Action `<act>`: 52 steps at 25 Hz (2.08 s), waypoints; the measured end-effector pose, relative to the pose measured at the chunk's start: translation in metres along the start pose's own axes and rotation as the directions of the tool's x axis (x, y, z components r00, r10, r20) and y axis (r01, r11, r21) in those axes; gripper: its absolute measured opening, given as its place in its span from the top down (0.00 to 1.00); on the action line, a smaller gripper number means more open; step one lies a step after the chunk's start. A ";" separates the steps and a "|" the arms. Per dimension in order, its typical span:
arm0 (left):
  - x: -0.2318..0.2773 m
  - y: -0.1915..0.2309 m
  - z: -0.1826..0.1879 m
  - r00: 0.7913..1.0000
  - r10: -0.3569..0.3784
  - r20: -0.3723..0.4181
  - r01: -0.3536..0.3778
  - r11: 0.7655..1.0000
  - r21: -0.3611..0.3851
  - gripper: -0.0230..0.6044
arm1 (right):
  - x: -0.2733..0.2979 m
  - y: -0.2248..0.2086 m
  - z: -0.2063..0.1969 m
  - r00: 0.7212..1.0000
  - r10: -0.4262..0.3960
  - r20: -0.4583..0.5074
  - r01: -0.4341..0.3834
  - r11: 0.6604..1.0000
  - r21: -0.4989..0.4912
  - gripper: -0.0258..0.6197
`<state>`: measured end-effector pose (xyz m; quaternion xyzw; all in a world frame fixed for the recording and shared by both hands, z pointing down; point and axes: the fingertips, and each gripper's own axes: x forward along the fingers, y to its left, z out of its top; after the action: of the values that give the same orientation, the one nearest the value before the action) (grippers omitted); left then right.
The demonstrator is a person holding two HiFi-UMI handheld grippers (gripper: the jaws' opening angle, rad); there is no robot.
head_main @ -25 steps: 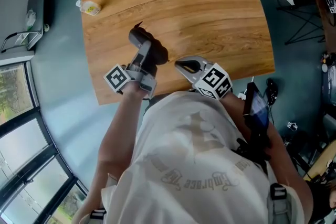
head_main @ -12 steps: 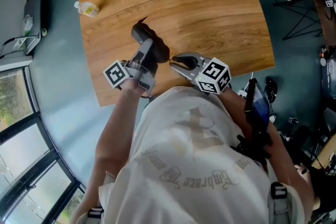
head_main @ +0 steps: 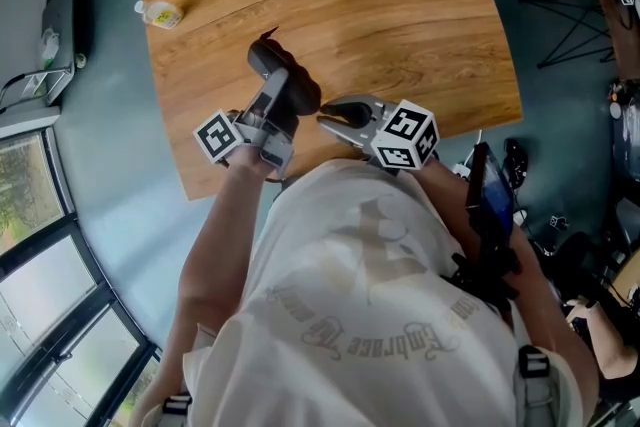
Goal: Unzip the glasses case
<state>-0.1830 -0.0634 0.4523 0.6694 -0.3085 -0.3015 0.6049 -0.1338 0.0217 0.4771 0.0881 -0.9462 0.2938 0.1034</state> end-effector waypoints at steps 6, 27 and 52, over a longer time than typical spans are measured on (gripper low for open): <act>0.001 0.001 -0.001 1.000 -0.005 -0.019 0.005 1.000 0.007 0.43 | -0.002 0.002 0.001 0.999 0.030 0.011 -0.030 1.000 0.010 0.89; 0.008 -0.021 -0.025 0.970 -0.023 -0.242 0.104 0.938 0.329 0.44 | -0.013 0.011 -0.008 0.959 0.273 0.084 -0.285 0.912 0.294 0.95; -0.001 -0.011 -0.059 0.895 0.084 -0.438 0.189 0.818 0.543 0.48 | -0.028 -0.002 -0.036 0.954 0.281 0.104 -0.296 0.833 0.467 0.95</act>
<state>-0.1371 -0.0249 0.4466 0.8787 -0.2195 -0.0515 0.4207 -0.1016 0.0432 0.5000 -0.0284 -0.8483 0.5285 0.0185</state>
